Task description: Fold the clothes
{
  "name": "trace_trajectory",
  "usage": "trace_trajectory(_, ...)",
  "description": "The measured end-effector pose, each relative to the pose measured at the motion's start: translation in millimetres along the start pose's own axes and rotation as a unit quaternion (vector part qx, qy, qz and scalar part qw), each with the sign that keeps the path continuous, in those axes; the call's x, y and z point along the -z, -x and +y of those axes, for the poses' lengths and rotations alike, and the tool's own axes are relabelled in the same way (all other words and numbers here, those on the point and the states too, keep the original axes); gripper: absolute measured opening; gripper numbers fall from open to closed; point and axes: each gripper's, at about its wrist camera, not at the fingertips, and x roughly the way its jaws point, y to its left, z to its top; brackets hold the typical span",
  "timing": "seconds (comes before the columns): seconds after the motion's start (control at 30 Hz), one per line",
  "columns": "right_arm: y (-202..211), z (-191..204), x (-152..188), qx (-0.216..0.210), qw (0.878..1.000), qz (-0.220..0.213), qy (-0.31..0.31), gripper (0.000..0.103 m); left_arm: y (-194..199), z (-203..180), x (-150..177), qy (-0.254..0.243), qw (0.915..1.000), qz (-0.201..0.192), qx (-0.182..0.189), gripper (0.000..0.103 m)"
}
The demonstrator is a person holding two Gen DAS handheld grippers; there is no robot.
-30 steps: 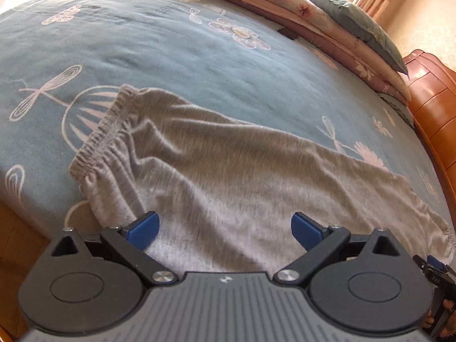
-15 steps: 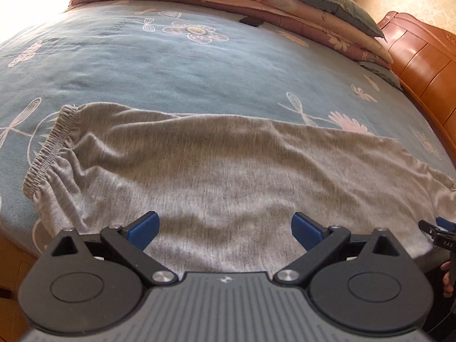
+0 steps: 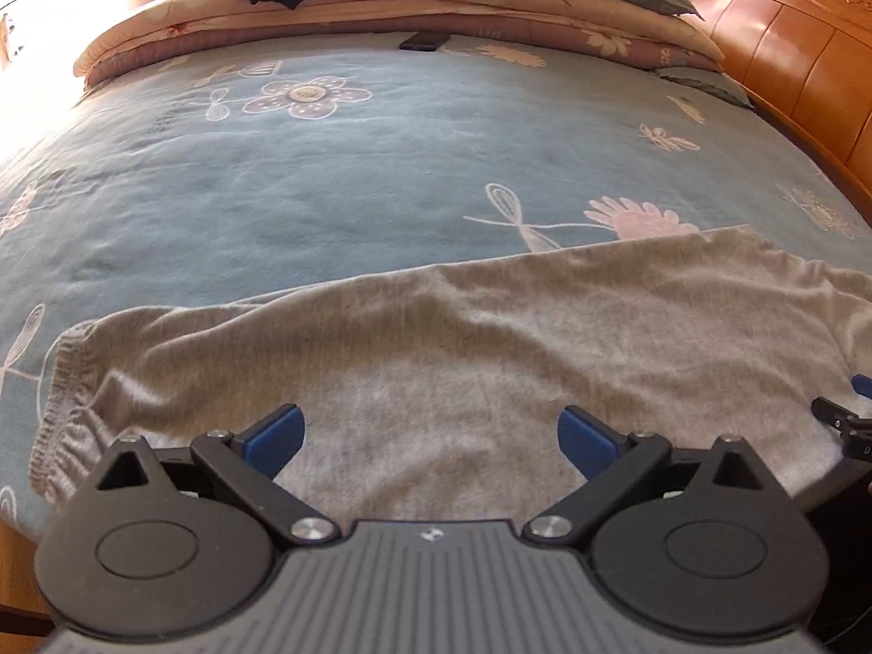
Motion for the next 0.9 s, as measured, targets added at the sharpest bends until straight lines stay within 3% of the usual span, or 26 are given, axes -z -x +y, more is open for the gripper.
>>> trace_trajectory(0.23, 0, 0, 0, -0.001, 1.0, 0.0, 0.0, 0.103, -54, -61, -30, -0.027, 0.9982, 0.017, 0.051, 0.099)
trace_trajectory(0.37, 2, 1, 3, -0.001, 1.0, -0.002, 0.001, 0.103, -82, -70, -31, -0.012, 0.998, 0.04, 0.047, 0.099)
trace_trajectory(0.63, 2, 1, 4, -0.004, 1.0, -0.007, 0.003, 0.103, -105, -63, -51, 0.023, 0.9989, 0.041, 0.001, 0.1)
trace_trajectory(0.73, 2, 0, 4, -0.005, 1.0, -0.007, 0.003, 0.103, -98, -71, -58, 0.042, 0.9984, 0.038, 0.007, 0.1)
trace_trajectory(0.9, 3, -1, 6, -0.007, 1.0, -0.017, 0.004, 0.103, -67, -121, -43, -0.008, 0.9956, 0.021, 0.091, 0.1)
